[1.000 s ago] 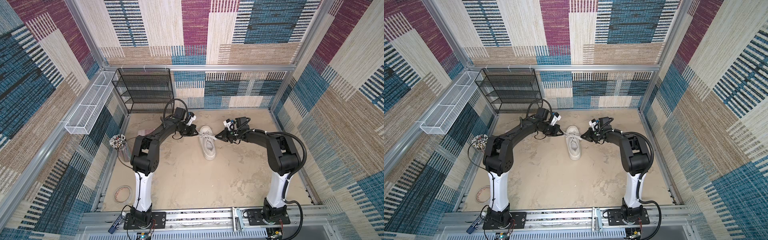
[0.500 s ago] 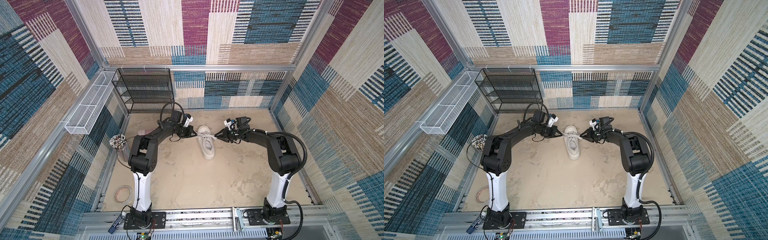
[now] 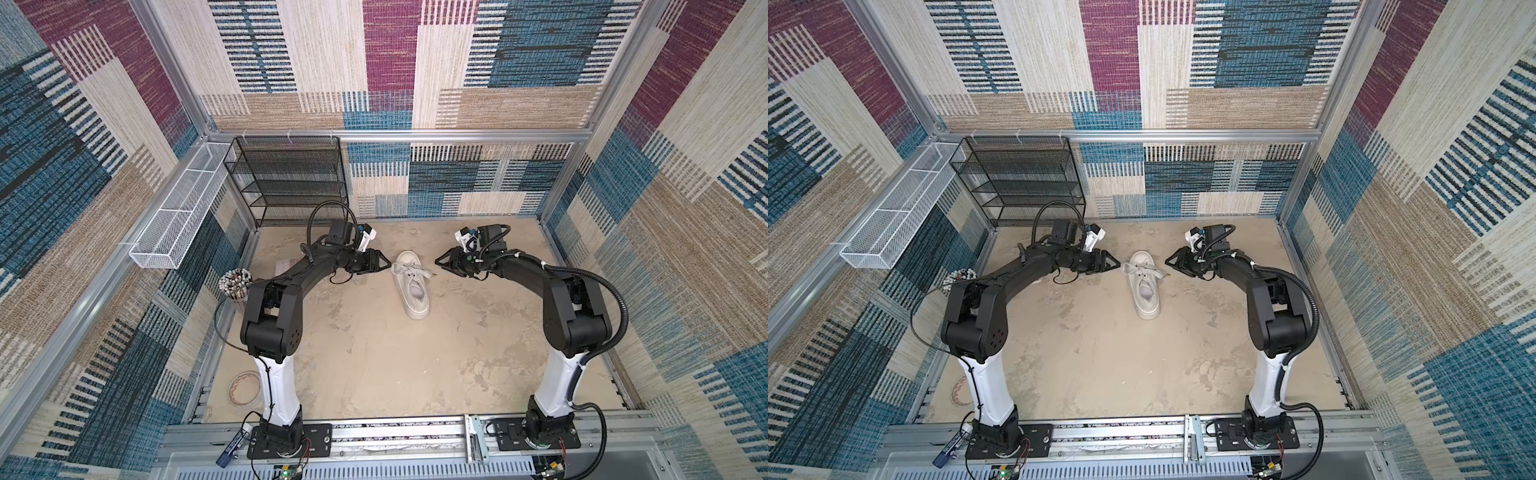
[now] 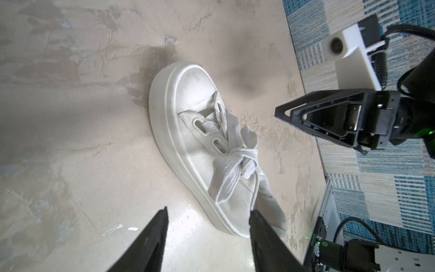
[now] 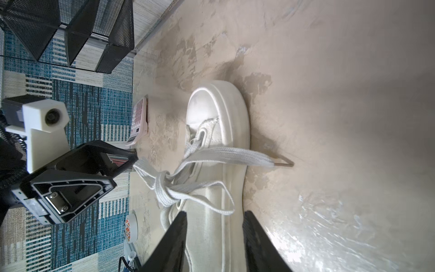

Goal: Tie the shoes

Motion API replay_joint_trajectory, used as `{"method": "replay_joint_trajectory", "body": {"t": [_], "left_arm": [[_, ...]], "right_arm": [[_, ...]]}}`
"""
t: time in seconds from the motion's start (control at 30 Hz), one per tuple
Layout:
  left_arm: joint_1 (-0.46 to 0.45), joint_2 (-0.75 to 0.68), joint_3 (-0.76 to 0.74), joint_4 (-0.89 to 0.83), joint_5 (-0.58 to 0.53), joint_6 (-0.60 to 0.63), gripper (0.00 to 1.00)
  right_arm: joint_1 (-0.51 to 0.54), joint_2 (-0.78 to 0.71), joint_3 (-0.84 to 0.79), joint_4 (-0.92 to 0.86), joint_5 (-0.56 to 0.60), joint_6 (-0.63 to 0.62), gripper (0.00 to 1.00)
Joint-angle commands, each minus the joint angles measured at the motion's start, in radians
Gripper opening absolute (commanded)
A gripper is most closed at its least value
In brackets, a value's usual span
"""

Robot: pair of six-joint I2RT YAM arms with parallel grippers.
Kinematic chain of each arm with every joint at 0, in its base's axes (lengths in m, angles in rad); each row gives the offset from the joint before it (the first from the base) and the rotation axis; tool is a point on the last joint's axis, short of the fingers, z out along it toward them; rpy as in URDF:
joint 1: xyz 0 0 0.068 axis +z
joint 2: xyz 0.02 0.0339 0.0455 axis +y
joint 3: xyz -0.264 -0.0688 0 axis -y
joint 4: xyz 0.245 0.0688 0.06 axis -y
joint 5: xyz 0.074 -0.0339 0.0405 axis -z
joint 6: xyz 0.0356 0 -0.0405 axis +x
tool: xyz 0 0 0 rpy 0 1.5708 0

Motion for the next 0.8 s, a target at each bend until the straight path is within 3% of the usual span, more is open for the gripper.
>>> {"method": "replay_joint_trajectory", "body": {"t": [0.0, 0.23, 0.43, 0.77], "left_arm": [[-0.023, -0.029, -0.008, 0.041, 0.003, -0.033, 0.50], [-0.100, -0.035, -0.046, 0.100, -0.003, -0.076, 0.44], [-0.117, 0.036, -0.006, 0.121, -0.004, -0.097, 0.51], [-0.118, 0.107, 0.053, 0.099, 0.027, -0.092, 0.57]], "right_arm": [[0.033, -0.013, 0.020, -0.029, 0.026, -0.017, 0.41], [0.086, -0.016, 0.045, -0.019, 0.016, 0.009, 0.33], [0.111, 0.010, 0.067, -0.007, -0.015, 0.021, 0.23], [0.112, 0.026, 0.077, 0.004, -0.029, 0.031, 0.22]]}}
